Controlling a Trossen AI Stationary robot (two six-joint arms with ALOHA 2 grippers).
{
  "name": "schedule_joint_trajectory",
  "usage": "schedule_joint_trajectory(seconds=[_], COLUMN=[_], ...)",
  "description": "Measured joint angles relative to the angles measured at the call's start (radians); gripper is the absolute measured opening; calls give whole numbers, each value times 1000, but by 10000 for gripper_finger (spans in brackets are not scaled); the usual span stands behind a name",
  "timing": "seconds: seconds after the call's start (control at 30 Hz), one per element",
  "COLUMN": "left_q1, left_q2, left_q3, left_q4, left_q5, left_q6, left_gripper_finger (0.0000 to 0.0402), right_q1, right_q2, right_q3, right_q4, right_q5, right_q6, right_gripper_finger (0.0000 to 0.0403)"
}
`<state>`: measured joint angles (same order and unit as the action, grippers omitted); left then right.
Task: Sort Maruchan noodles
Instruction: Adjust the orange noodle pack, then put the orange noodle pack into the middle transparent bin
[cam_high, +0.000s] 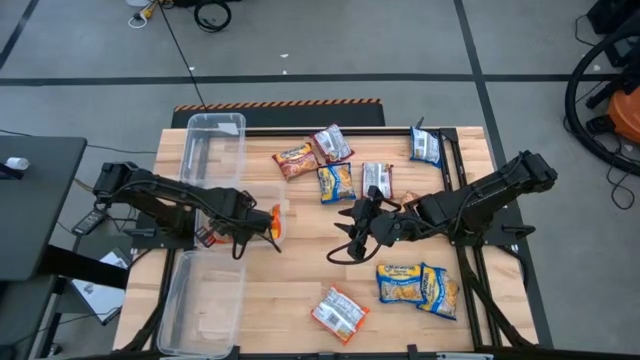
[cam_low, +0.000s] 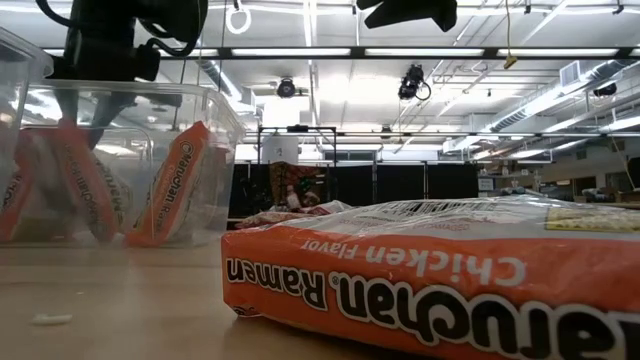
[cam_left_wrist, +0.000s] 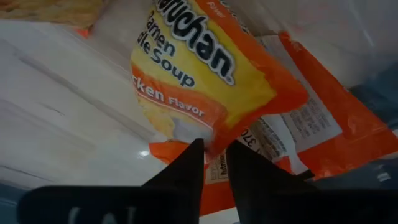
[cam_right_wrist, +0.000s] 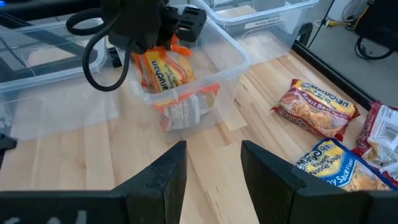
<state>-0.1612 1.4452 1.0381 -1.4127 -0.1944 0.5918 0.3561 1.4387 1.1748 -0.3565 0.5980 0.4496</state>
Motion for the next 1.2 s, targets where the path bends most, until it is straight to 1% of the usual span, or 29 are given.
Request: schedule_joint_trajectory(seconds=[0.23,0.37,0.57,0.73,0.87,1.07,1.13,1.2], left_q1=[0,0,0,0,0,0,0,-5], left_q2=[0,0,0,-1,-1,-2,-8,-32], left_q3=[2,2,2,7,77,260,309,322], left_q4=[-20,-82,-136,-159,-159,-153,-97,20], left_q5=[0,-28,-32,-99,-83,-70,-29,65], left_q6=[2,-18,-61,-114,-143,-201,-247,-297], left_gripper_finger=[103,105,105,105,105,105,105,105], right_q1=[1,0,0,-4,-6,-6,-1,11], right_q2=[0,0,0,0,0,-1,-3,1], right_q3=[0,0,0,0,0,0,0,0], right_q4=[1,1,1,1,4,4,4,5], right_q5=[-15,-16,-16,-16,-16,-16,-36,-78], right_q6=[0,0,-5,-46,-76,-87,-95,-117], right_gripper_finger=[158,158,158,158,158,158,158,158])
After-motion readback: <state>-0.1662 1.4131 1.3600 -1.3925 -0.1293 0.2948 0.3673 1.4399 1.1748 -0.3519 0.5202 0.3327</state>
